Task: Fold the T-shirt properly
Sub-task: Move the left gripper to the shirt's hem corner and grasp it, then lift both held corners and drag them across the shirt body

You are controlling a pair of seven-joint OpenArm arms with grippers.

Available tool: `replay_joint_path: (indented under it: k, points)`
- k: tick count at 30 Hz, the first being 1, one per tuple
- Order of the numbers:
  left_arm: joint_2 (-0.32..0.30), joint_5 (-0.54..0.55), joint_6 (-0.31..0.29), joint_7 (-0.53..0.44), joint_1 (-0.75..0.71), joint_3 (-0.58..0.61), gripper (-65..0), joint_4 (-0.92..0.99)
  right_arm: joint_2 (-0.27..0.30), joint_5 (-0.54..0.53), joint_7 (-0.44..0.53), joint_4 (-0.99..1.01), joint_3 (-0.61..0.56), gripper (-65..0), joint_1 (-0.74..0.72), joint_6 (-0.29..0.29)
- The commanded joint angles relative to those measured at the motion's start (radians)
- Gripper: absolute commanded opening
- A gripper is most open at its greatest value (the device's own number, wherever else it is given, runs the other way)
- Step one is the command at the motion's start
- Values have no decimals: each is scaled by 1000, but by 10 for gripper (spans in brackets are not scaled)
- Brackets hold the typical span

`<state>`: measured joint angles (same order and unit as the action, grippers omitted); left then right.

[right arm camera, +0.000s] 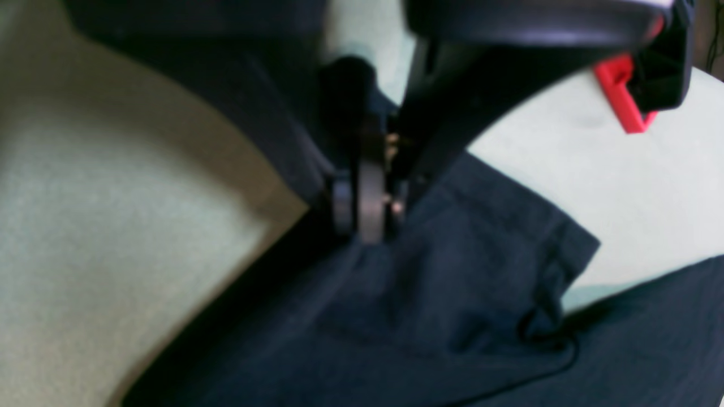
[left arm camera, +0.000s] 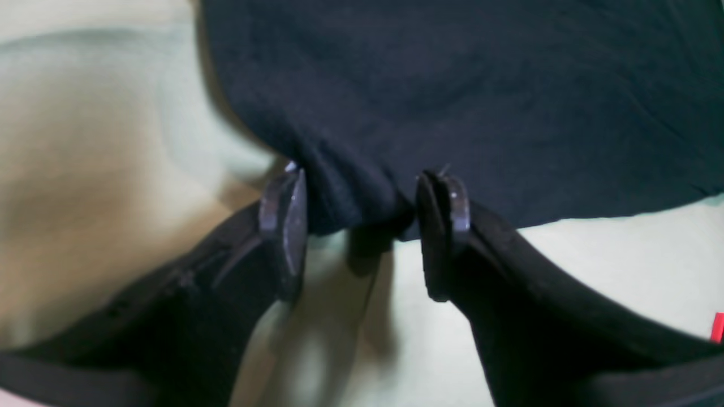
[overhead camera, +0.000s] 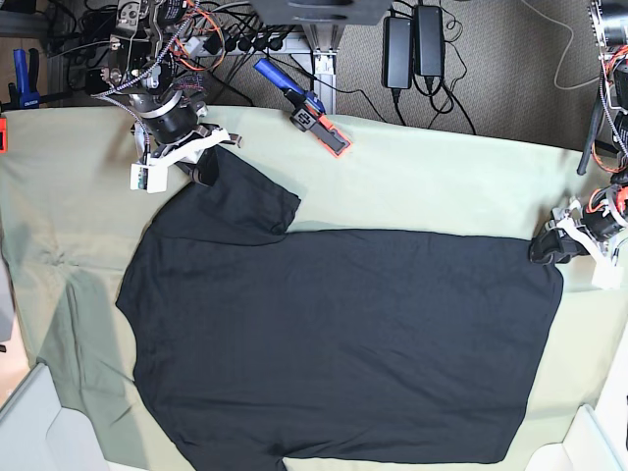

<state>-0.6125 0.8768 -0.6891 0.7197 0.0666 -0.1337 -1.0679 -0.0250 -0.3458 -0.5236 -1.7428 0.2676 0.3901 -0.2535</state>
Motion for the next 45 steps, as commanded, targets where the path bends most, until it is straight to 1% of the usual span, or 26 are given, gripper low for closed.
replay_joint_path:
  k: [1,20,23,28,30,35,36,41,43,45]
  points:
    - [-22,19,-9,-8,16,-5,-319,-18,3,6,7,-12,0,-650,-2,30]
    - [-22,20,-9,-5,17,-5,-319,-52,3,5,7,-12,0,-650,-2,30]
    - [-23,19,-9,-18,18,-5,-320,-52,3,5,7,-12,0,-650,-1,30]
    - [-22,-5,-9,-23,50,-5,-328,-52,3,6,6,-12,0,-650,-1,30]
    - [-22,-6,-9,-18,62,-5,-383,-52,3,5,6,-12,0,-650,-1,30]
    - [-17,-9,-9,-12,63,-4,-621,-51,3,5,-9,-12,0,-650,-2,30]
    - [-16,-23,-9,-12,63,-3,-650,-51,3,5,-14,-12,0,-650,-2,30]
    - [-22,-55,-9,-10,63,-3,-650,-51,10,-7,-17,-12,0,-650,-3,29]
    - [-27,-53,-9,4,63,-3,-650,-51,17,-7,-29,-16,2,-650,-2,29]
    - [-38,-19,-9,28,63,-3,-650,-51,27,-21,-62,-31,9,-650,-2,29]
